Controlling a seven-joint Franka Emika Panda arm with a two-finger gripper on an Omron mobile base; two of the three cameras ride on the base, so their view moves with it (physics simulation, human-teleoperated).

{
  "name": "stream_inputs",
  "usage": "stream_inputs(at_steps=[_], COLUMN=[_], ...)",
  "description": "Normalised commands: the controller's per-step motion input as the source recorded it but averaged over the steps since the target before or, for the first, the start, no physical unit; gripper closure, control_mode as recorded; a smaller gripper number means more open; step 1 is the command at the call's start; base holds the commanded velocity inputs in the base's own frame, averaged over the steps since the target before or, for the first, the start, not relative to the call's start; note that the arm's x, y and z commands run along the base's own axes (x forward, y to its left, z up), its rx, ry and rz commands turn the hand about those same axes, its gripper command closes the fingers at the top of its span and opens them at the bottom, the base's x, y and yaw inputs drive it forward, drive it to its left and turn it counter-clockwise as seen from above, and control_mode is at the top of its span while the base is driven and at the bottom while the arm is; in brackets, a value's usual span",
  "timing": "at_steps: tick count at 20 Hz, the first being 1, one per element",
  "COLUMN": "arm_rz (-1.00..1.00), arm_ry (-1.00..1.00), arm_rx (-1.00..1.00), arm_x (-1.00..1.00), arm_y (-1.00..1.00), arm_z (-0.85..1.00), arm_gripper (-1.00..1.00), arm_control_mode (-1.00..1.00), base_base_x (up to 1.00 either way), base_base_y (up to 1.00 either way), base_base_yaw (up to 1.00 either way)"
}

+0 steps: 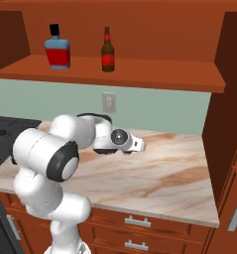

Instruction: Sort all alcoholic drinks to one cabinet, and non-alcoholic drinks to the other.

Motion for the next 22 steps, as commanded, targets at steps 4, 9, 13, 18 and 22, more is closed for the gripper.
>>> stream_inputs(at_steps=[4, 9, 13, 18, 22], arm_rz=[0.0, 0.0, 0.0, 0.0, 0.0], arm_ry=[-0.04, -0.05, -0.01, 0.02, 0.09], arm_rx=[-0.03, -0.06, -0.09, -0.12, -0.15], arm_x=[-0.33, -0.3, -0.22, -0.15, -0.08], arm_y=[0.0, 0.0, 0.0, 0.0, 0.0], arm_z=[0.56, 0.78, 0.9, 0.96, 1.0], arm_gripper=[1.0, 1.0, 1.0, 1.0, 1.0], arm_control_mode=[-1.0, -1.0, -1.0, -1.0, -1.0], base_base_x=[0.0, 0.0, 0.0, 0.0, 0.0], base_base_y=[0.0, 0.0, 0.0, 0.0, 0.0], base_base_yaw=[0.0, 0.0, 0.0, 0.0, 0.0])
